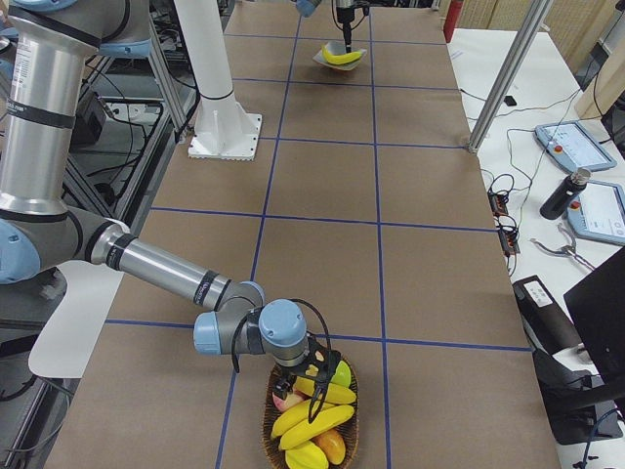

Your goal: Transfer all bananas from basket to plate

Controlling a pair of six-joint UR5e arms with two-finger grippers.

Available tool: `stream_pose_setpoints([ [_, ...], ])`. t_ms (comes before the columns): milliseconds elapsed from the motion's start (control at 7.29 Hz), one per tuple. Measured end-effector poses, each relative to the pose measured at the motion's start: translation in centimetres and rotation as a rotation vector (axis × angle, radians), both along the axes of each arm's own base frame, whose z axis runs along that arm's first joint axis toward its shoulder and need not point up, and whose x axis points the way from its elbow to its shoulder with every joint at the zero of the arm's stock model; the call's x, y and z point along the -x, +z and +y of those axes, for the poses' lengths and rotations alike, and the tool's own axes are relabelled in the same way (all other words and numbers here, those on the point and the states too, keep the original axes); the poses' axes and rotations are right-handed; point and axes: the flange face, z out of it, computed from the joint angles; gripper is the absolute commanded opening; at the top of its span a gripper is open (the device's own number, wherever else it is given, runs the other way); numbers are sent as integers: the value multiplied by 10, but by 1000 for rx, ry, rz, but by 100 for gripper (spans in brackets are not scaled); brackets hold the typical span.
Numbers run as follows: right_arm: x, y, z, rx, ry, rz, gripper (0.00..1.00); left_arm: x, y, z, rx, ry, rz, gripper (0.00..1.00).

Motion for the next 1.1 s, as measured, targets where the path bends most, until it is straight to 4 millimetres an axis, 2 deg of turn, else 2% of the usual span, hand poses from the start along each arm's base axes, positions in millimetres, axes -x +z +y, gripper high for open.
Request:
stream_pose_setpoints([
  [274, 0, 1, 0, 6, 7, 0, 0, 0, -1, 0, -1, 0, 1, 96],
  [549, -1, -13, -6, -31, 8, 0, 0, 0, -2, 1, -3, 0, 4, 96],
  [686, -7, -23, -8, -58, 16, 2, 0, 1, -4, 1, -3, 0, 6, 96],
  [960, -32, -42, -11, -136, 40, 15, 0, 0, -5, 1, 9, -9, 11, 95],
  [1098, -40, -57, -19, -174, 49, 23, 0, 0, -7, 1, 14, -12, 16, 95],
])
